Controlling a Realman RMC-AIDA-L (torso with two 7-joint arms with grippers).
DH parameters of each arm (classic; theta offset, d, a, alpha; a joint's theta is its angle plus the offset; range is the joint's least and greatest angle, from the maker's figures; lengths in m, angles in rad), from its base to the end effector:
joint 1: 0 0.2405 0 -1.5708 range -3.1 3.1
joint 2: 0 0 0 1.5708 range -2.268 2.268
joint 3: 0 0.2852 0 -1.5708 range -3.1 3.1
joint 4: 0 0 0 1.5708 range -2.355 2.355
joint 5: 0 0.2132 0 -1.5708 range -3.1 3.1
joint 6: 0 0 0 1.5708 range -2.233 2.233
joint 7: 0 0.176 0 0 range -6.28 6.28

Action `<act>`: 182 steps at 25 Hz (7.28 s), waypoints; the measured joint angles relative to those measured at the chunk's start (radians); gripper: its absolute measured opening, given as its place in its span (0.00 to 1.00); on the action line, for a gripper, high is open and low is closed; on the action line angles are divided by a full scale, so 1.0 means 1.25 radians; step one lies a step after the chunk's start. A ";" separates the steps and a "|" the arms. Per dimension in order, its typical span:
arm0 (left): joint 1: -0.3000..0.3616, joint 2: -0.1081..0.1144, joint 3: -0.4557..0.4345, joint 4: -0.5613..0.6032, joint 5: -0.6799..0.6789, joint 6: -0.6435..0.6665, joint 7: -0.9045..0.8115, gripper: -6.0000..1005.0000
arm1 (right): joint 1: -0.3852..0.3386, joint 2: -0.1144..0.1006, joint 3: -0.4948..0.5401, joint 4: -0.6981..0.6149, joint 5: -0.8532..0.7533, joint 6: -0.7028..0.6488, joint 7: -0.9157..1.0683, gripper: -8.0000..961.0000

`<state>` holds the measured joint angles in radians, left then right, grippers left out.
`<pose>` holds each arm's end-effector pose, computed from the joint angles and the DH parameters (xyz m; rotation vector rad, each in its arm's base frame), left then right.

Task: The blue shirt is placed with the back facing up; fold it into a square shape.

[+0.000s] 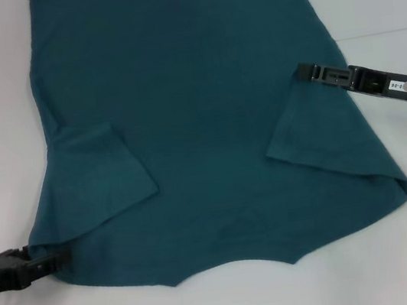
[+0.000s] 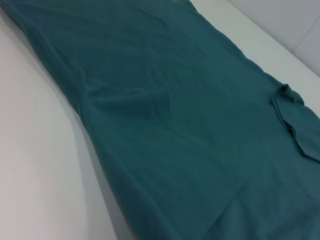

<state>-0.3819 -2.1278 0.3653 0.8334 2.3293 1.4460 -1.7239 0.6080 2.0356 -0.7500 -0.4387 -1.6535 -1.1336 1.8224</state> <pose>-0.3832 0.3174 -0.0053 -2.2535 -1.2885 -0.4439 0.2850 0.4316 -0.0313 -2.1093 1.3888 0.9648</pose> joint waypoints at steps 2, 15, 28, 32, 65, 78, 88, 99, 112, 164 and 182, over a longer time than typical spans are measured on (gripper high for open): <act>-0.003 0.000 0.001 0.002 0.001 0.002 -0.002 0.89 | 0.001 0.000 0.000 0.000 0.000 0.000 0.000 0.98; -0.012 0.001 0.001 0.002 0.002 -0.023 -0.026 0.30 | -0.003 -0.001 0.000 -0.002 0.000 -0.004 0.000 0.99; -0.016 0.001 0.001 0.001 0.002 -0.032 -0.038 0.03 | -0.009 -0.012 -0.003 -0.003 -0.004 -0.001 0.006 0.98; -0.016 0.001 0.001 0.002 0.002 -0.031 -0.039 0.03 | -0.011 -0.035 -0.007 -0.008 -0.061 0.000 0.075 0.98; -0.017 0.001 0.001 0.000 -0.004 -0.024 -0.041 0.03 | -0.067 -0.070 -0.008 -0.131 -0.393 -0.096 0.388 0.99; -0.019 0.001 0.001 -0.003 -0.004 -0.024 -0.041 0.03 | -0.075 -0.066 0.000 -0.190 -0.432 -0.111 0.410 0.99; -0.024 0.001 0.000 -0.004 -0.005 -0.024 -0.041 0.03 | -0.062 -0.063 -0.004 -0.180 -0.471 -0.106 0.415 0.99; -0.029 0.001 -0.002 -0.004 -0.006 -0.029 -0.041 0.03 | -0.060 -0.045 -0.007 -0.180 -0.491 -0.115 0.415 0.98; -0.030 0.001 -0.004 -0.006 -0.006 -0.031 -0.041 0.03 | -0.027 -0.028 0.000 -0.185 -0.478 -0.217 0.396 0.98; -0.034 0.001 -0.002 -0.015 -0.017 -0.043 -0.035 0.03 | -0.080 -0.027 0.152 -0.070 -0.421 -0.186 0.317 0.69; -0.037 0.001 -0.002 -0.014 -0.017 -0.043 -0.037 0.03 | -0.100 -0.027 0.158 -0.071 -0.422 -0.173 0.284 0.04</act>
<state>-0.4280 -2.1260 0.3626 0.8157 2.3082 1.3928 -1.7697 0.4827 2.0018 -0.5523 -0.5278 -2.1807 -1.3500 2.1768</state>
